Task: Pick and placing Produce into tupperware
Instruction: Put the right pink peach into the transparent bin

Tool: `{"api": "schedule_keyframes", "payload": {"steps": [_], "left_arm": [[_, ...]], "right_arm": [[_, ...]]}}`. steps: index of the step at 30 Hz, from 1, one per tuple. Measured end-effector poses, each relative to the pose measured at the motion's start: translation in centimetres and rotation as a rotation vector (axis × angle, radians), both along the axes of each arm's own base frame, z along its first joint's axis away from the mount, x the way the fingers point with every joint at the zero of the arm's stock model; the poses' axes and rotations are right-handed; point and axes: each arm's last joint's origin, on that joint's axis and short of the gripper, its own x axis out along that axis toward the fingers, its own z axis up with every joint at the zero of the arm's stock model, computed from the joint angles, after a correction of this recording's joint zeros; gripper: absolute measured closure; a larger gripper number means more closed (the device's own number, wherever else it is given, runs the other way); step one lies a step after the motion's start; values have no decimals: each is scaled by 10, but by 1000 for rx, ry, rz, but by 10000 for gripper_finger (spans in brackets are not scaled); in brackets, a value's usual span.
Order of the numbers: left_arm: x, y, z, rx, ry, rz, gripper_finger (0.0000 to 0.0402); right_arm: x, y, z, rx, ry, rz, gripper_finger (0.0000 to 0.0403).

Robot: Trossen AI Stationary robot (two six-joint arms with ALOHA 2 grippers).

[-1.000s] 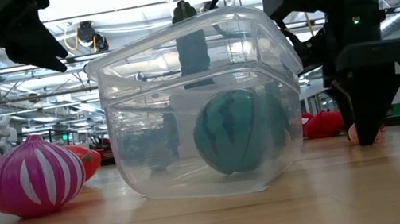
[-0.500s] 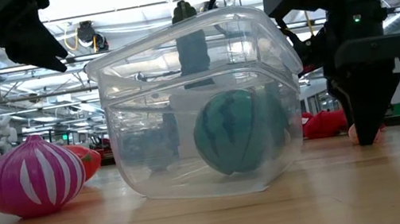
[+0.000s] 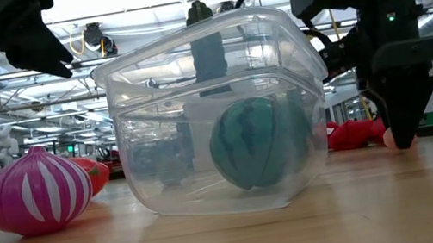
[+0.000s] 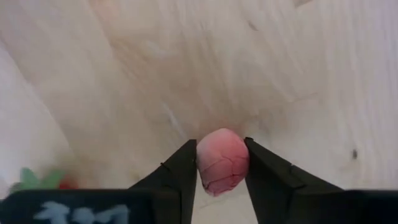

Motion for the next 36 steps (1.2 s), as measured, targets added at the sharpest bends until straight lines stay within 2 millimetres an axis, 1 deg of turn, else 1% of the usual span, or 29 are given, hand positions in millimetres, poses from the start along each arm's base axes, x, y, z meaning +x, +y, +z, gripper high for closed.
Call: {"api": "schedule_keyframes", "payload": {"steps": [7, 11, 13, 16, 21, 25, 27, 32, 36], "left_arm": [[0, 0, 0, 0, 0, 0, 53], [0, 0, 0, 0, 0, 0, 53], [0, 0, 0, 1, 0, 1, 53], [0, 0, 0, 3, -1, 3, 53], [0, 0, 0, 5, -1, 4, 53], [0, 0, 0, 9, 2, 1, 53], [0, 0, 0, 10, 2, 1, 53], [0, 0, 0, 10, 4, 1, 53], [0, 0, 0, 13, 8, -1, 53]], "right_arm": [[-4, -1, 13, 12, -37, -18, 303], [-6, -1, 28, 33, -107, -22, 303], [-3, 0, 42, 48, -162, -20, 304], [7, 2, 64, 62, -248, 11, 304], [31, 10, 106, 71, -416, 120, 304], [50, 17, 123, 80, -499, 183, 302], [59, 20, 123, 101, -505, 201, 300], [86, 29, 110, 178, -448, 262, 297], [106, 37, 104, 236, -427, 313, 297]]}}
